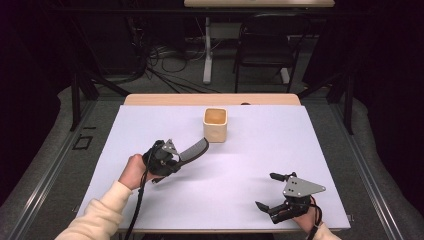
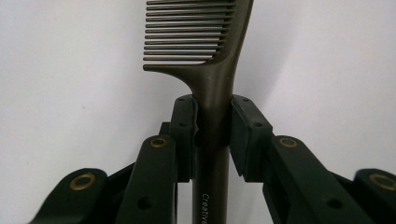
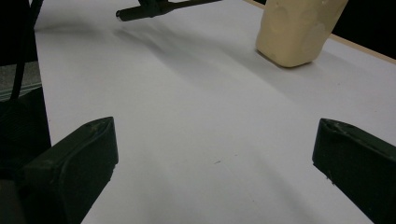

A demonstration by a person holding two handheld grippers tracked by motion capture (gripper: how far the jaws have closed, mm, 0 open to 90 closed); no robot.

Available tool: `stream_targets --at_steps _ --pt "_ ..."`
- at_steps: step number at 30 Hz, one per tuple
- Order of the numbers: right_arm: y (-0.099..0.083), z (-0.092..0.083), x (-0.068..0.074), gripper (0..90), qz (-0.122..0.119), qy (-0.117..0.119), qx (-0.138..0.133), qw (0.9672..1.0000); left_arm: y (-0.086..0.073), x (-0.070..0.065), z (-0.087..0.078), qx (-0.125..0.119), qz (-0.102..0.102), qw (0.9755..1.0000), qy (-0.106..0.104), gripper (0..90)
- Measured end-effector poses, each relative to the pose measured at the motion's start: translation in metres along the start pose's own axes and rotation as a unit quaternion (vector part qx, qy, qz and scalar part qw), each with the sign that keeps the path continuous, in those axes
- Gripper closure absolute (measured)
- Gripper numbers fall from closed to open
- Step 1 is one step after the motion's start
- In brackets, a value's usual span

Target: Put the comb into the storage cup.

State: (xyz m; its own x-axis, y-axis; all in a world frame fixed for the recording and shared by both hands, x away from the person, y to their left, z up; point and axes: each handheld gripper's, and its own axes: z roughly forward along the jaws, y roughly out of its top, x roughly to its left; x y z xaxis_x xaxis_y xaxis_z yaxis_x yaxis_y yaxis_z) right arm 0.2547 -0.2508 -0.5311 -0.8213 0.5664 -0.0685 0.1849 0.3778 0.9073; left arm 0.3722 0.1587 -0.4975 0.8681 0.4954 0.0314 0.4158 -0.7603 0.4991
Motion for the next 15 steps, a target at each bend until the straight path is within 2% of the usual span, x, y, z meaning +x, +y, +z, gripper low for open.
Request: stream_targets --at_steps 3,12,15 --pt "0.0 0.0 0.0 0.0 -0.003 -0.001 0.0 1.0 -0.004 0.0 -0.001 -0.022 -0.011 0.9997 0.0 72.3" --pt "0.0 -0.001 -0.001 0.0 -0.004 -0.002 0.0 1.0 -0.012 -0.001 0.0 -0.055 -0.026 0.9981 0.011 72.2" --pt "0.0 -0.001 0.0 0.0 -0.004 -0.001 -0.003 1.0 -0.014 -0.002 -0.001 -0.07 -0.034 0.9969 0.011 72.3"
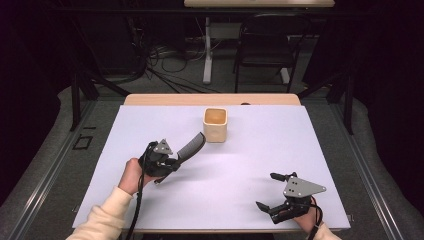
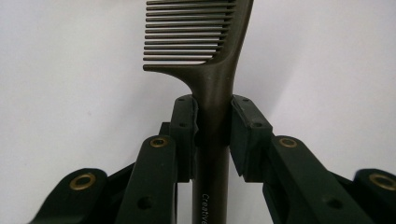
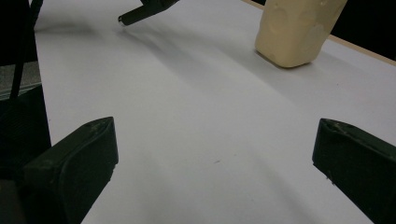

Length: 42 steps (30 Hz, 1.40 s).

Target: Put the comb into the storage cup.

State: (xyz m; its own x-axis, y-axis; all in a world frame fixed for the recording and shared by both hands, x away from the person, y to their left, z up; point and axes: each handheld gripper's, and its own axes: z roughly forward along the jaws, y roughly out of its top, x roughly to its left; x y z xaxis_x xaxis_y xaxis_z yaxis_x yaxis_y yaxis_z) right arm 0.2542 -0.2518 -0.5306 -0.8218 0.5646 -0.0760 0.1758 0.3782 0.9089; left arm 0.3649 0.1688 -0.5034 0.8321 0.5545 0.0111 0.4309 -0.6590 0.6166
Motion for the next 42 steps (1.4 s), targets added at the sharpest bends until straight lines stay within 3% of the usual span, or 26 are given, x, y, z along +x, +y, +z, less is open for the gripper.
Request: stream_targets --at_steps 19,34,42 --pt "0.0 0.0 0.0 0.0 0.002 -0.004 0.001 1.0 -0.006 0.001 -0.009 -0.055 -0.024 0.9979 0.023 72.3" --pt "0.0 0.0 0.0 0.0 0.002 -0.003 0.004 1.0 -0.01 0.006 -0.009 -0.094 -0.045 0.9933 0.052 72.3" --pt "0.0 0.0 0.0 0.0 0.002 -0.005 0.004 1.0 -0.012 0.012 -0.008 -0.117 -0.062 0.9892 0.063 72.3"
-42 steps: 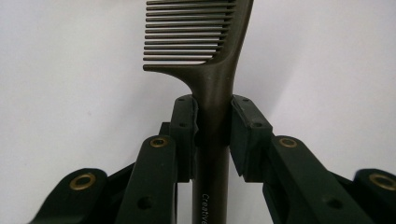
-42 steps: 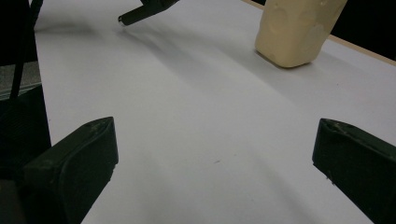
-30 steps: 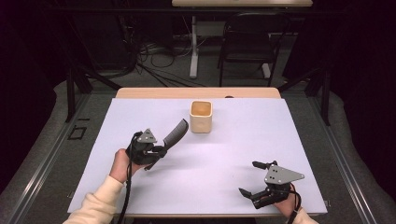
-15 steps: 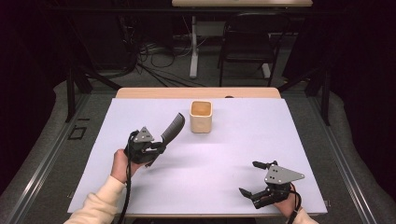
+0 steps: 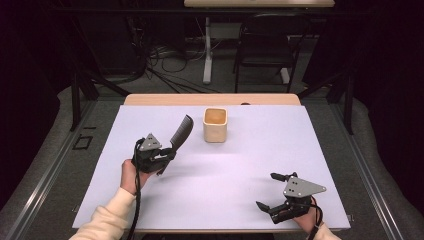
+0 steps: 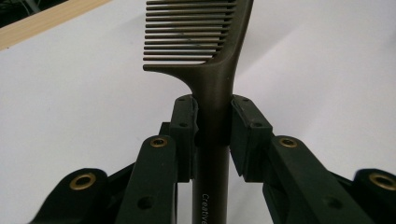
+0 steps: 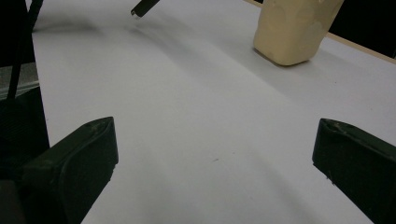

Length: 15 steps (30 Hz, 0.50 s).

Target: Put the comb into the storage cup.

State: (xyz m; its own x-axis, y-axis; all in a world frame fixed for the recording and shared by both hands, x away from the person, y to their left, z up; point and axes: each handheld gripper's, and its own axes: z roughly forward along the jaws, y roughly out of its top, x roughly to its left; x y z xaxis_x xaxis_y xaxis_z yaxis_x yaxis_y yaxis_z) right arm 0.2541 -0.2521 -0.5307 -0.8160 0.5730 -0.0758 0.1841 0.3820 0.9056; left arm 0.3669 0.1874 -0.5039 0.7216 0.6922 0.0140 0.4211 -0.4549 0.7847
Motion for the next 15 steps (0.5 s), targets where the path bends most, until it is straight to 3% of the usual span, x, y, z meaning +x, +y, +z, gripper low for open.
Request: stream_targets --at_steps 15 --pt "-0.0002 0.001 -0.0002 0.0 0.0 0.0 0.005 1.0 -0.0001 0.0084 0.0041 -0.025 -0.021 0.9994 0.013 72.3"
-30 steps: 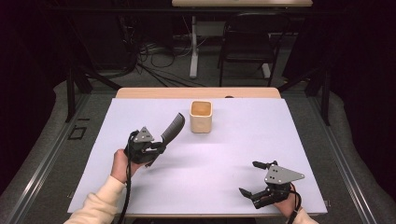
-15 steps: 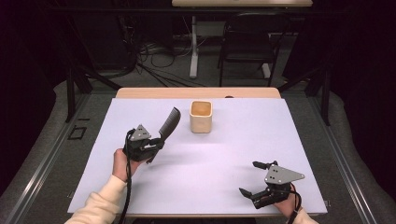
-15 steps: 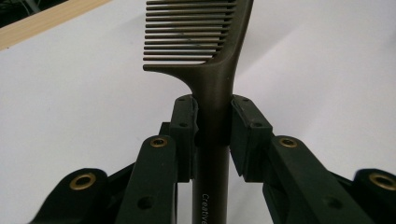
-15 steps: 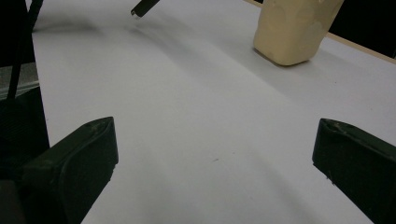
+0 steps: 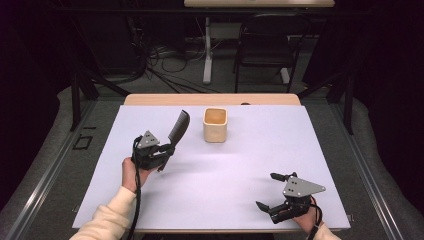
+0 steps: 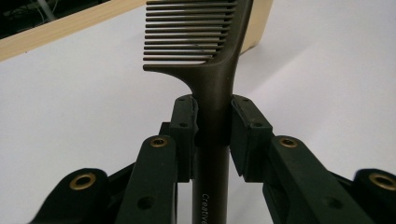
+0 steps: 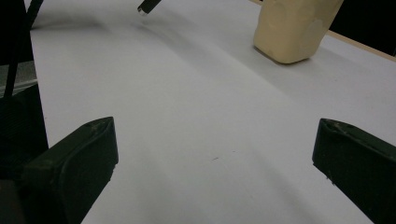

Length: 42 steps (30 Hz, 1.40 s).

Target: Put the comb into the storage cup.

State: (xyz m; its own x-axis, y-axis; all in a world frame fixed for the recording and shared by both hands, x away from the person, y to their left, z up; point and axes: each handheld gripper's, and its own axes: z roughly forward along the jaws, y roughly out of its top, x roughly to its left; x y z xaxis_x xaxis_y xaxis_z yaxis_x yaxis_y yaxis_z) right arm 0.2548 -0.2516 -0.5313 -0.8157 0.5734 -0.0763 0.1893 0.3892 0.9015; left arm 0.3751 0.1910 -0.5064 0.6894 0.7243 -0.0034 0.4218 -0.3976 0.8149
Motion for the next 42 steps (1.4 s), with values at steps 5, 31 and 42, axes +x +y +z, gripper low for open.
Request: stream_targets --at_steps 5,31,42 --pt "0.0 0.001 0.0 0.0 0.001 0.0 0.001 1.0 0.001 0.001 0.001 -0.006 0.0 1.0 0.002 72.3" --pt "-0.001 0.001 -0.001 0.0 0.004 -0.002 0.003 1.0 0.022 0.008 0.012 -0.023 -0.002 0.9997 -0.004 72.3" --pt "-0.001 0.001 -0.002 0.0 0.005 -0.004 0.003 1.0 0.029 0.01 0.013 -0.028 -0.005 0.9996 -0.003 72.2"
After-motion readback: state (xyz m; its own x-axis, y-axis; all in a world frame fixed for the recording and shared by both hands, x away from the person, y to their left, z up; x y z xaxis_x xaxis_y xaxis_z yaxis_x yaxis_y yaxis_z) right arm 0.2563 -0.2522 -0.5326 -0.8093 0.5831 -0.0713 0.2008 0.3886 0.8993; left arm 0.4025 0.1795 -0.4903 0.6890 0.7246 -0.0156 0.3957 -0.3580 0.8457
